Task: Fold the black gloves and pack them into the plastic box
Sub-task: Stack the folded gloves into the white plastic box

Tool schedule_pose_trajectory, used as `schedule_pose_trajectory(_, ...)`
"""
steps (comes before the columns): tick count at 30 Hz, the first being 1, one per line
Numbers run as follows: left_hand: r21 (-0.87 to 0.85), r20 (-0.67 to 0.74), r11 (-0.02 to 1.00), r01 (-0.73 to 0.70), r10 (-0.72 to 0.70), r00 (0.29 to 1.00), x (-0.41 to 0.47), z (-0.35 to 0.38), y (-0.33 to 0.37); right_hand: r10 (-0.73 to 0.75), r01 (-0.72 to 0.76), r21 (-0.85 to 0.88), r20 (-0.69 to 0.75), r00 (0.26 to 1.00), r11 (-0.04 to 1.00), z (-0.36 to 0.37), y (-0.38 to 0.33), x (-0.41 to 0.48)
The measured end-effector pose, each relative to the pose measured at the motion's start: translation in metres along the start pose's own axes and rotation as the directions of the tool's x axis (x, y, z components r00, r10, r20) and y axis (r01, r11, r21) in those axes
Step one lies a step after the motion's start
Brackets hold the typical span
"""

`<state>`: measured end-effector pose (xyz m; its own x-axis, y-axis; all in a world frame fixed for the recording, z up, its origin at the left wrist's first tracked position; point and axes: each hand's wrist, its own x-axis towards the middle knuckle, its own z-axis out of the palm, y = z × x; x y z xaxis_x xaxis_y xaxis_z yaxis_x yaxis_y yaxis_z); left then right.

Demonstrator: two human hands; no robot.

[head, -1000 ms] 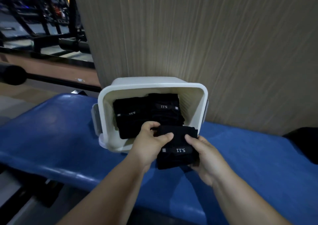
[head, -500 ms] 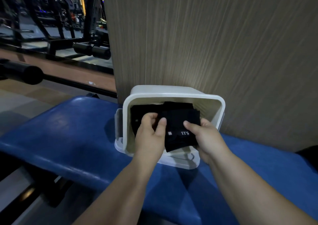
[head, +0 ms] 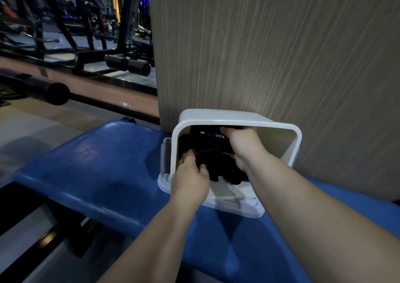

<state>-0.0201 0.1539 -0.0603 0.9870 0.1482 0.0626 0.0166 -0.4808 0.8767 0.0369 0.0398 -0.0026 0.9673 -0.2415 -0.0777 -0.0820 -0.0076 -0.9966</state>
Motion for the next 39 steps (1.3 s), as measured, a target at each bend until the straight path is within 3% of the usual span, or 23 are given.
schedule_pose_trajectory(7, -0.072, -0.047, 0.996, 0.051, -0.054, 0.997, 0.001, -0.001, 0.004, -0.011, 0.007, -0.312, -0.01, 1.0, 0.95, 0.022, 0.003, 0.014)
schedule_pose_trajectory(14, -0.036, -0.054, 0.999, 0.036, -0.038, 0.998, 0.002, 0.001, 0.003, 0.039, 0.051, -0.713, 0.11, 0.993, 0.7, 0.027, -0.002, 0.013)
schedule_pose_trajectory(16, -0.054, -0.066, 0.998, 0.037, -0.041, 0.997, 0.002, 0.002, 0.003, 0.036, 0.067, -0.729, 0.125, 0.991, 0.681, 0.028, -0.004, 0.013)
schedule_pose_trajectory(21, -0.109, -0.125, 0.994, 0.024, -0.038, 0.991, 0.001, 0.005, 0.006, 0.037, 0.033, -0.659, 0.091, 0.995, 0.751, 0.027, -0.002, 0.017)
schedule_pose_trajectory(29, -0.035, -0.093, 0.991, -0.126, 0.123, 0.988, 0.011, 0.007, -0.005, 0.04, 0.034, -0.795, 0.072, 0.997, 0.605, 0.032, 0.003, 0.019)
schedule_pose_trajectory(34, -0.044, -0.067, 0.994, -0.098, 0.095, 0.993, 0.014, 0.007, -0.006, -0.065, 0.139, -0.819, 0.124, 0.99, 0.557, 0.029, -0.002, 0.016)
schedule_pose_trajectory(35, -0.045, -0.07, 0.994, -0.096, 0.093, 0.993, 0.015, 0.008, -0.007, -0.115, 0.178, -0.847, 0.138, 0.984, 0.501, 0.028, -0.004, 0.013)
schedule_pose_trajectory(39, -0.052, -0.09, 0.995, -0.081, 0.076, 0.993, 0.019, 0.011, -0.008, -0.32, 0.306, -0.944, 0.255, 0.913, 0.12, 0.022, -0.006, -0.001)
